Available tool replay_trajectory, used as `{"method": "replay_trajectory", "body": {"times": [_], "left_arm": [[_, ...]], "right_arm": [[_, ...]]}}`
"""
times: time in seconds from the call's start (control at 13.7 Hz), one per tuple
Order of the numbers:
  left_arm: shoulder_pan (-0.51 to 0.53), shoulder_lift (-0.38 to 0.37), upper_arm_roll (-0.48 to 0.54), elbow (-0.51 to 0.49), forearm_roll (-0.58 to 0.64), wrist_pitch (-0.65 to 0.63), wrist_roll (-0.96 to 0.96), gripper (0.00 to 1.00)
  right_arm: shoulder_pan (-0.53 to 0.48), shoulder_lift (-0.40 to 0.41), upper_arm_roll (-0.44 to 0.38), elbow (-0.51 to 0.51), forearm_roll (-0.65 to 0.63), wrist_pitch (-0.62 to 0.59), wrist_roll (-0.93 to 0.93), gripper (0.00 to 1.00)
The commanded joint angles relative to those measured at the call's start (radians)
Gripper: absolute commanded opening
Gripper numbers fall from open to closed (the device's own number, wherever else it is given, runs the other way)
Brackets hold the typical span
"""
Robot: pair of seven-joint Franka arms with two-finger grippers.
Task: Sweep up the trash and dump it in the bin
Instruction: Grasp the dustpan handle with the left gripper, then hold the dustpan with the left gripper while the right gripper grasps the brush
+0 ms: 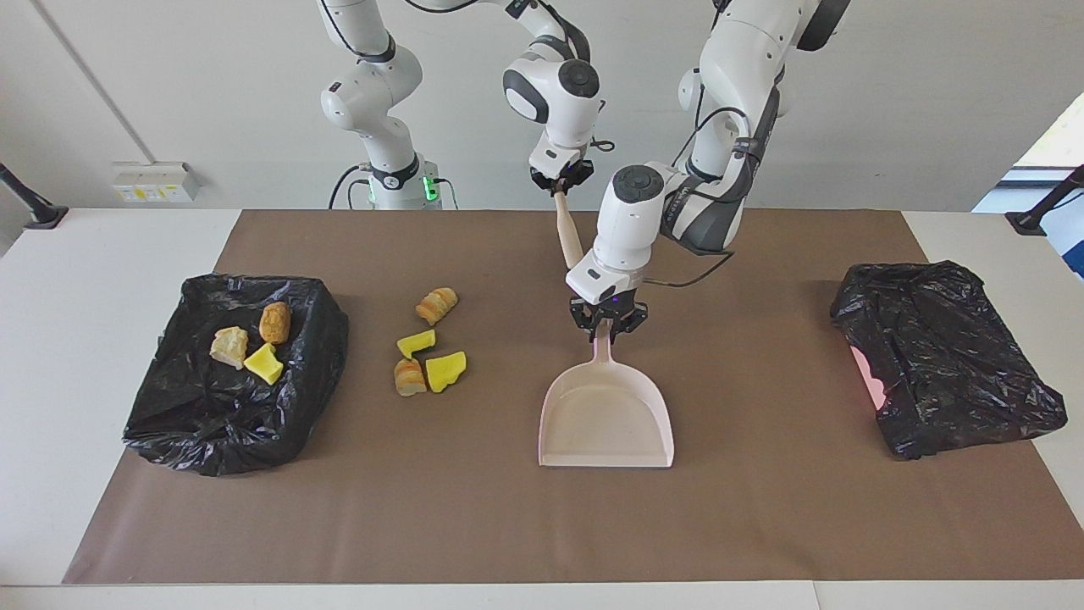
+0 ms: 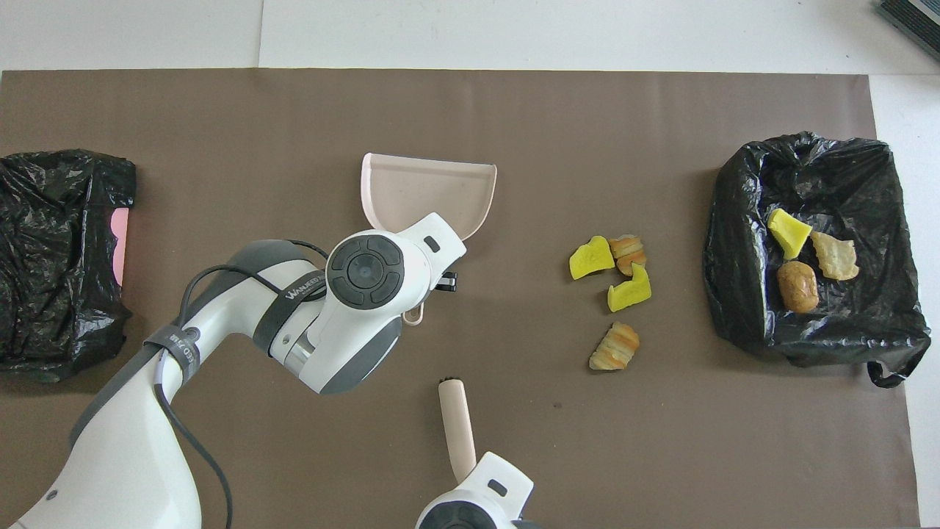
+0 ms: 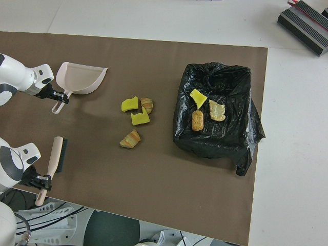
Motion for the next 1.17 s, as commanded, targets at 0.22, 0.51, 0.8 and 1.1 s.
{"method": "replay_trajectory", "body": {"times": [0.22,0.51,0.8,1.1], "left_arm": [[0.009,-0.039,-0.003,0.011,0.076,-0.03,0.104,0.0],[0.03,-0.073,-0.007,0.042,0.033,-0.204,0.4,0.0],[0.035,-0.127,0.008,0.041,-0.108,-0.348,0.75,0.0],[0.066,-0.16,0.011,0.004,-0.154,-0.393,1.124,0.0]], "right_arm": [[-0.275,-0.168,0.005,-0.026,-0.124,-0.184,-0.151,0.0],[-0.459,-0.11,0.007,-0.003,-0.264,-0.167,-0.258,0.0],[-0.644,-0.021,0.007,0.06,-0.466,-0.126,-0.418,0.0],[-0.713,0.148,0.007,0.117,-0.625,-0.014,-0.43,0.0]]}}
